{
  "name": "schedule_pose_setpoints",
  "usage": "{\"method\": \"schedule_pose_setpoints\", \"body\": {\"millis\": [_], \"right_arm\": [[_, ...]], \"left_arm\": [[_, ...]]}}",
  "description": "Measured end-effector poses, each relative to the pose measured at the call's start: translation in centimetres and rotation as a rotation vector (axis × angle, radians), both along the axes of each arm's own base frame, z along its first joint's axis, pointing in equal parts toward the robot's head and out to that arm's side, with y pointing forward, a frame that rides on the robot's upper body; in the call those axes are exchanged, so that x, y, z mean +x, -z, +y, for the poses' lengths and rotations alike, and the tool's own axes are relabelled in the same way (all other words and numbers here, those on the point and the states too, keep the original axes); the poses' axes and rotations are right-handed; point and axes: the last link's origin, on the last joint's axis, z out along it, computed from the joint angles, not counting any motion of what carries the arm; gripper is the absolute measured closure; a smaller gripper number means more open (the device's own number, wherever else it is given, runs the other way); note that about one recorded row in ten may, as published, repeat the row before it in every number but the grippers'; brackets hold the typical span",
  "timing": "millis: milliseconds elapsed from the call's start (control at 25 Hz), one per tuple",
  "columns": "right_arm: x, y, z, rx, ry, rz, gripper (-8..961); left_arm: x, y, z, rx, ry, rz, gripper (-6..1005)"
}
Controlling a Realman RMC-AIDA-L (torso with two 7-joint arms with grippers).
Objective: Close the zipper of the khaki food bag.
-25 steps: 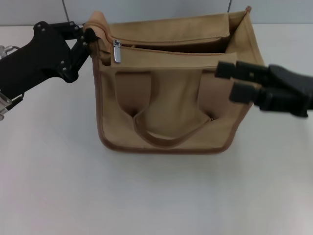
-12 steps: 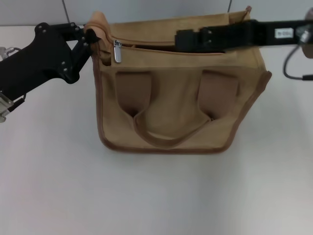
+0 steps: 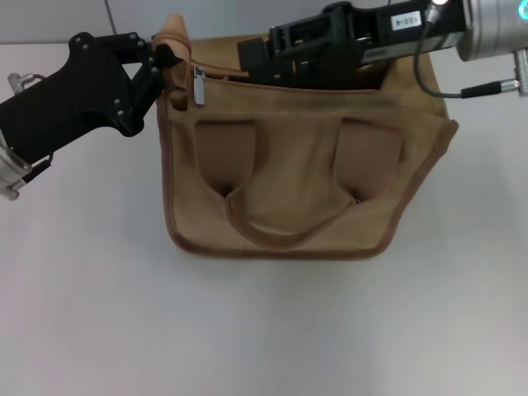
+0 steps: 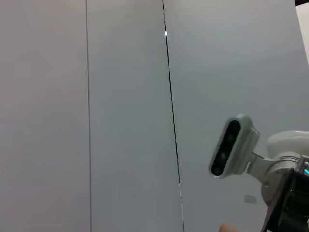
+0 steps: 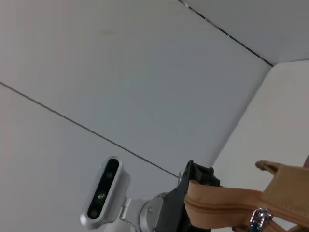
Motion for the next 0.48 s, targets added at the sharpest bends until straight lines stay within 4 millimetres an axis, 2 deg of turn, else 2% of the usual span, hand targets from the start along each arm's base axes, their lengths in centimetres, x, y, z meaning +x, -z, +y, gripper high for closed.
{"method": "schedule_pose_setpoints", "body": {"millis": [480], "right_arm": [[-1.1, 2.2, 0.5, -0.027, 0.051, -0.082, 519]], "left_arm": [[0.4, 0.0, 0.2, -0.004, 0.01, -0.004, 970]]}}
